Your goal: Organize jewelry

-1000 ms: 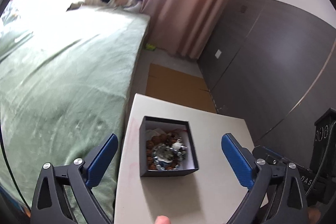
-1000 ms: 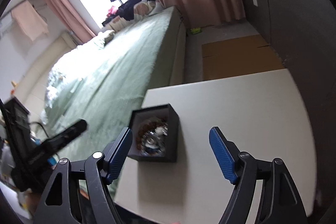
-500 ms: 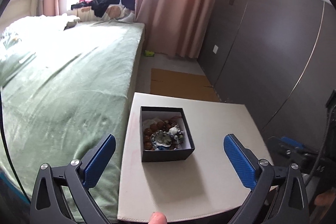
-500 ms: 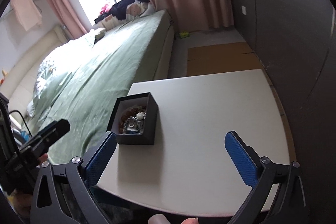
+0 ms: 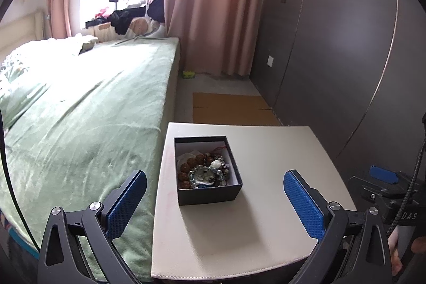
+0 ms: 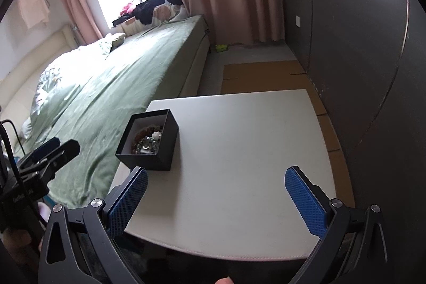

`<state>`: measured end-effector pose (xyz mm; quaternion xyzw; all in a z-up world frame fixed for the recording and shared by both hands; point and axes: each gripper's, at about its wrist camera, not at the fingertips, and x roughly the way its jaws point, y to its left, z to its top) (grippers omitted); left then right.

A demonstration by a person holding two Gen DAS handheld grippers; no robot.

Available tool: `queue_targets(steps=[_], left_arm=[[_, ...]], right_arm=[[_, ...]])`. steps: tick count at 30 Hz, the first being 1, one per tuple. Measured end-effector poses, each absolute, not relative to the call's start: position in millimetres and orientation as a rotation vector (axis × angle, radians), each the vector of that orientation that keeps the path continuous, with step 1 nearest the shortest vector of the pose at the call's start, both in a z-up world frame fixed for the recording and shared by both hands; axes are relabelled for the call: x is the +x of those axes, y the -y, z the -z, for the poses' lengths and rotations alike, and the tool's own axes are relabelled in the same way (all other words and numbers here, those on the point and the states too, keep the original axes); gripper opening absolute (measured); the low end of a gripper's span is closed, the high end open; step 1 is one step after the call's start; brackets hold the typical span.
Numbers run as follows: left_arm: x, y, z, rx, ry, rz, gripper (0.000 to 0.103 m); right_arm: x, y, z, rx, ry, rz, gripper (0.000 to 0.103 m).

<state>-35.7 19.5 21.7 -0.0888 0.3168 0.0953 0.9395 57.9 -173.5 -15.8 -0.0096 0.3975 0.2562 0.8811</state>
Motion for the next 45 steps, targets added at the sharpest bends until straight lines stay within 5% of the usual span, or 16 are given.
queue_targets(steps=[45], left_arm=[[-36.6, -23.4, -21.5, -0.177, -0.615, -0.250, 0.102]], right_arm=[[63.3, 174.9, 26.0, 0.027, -0.819, -0.540, 0.103]])
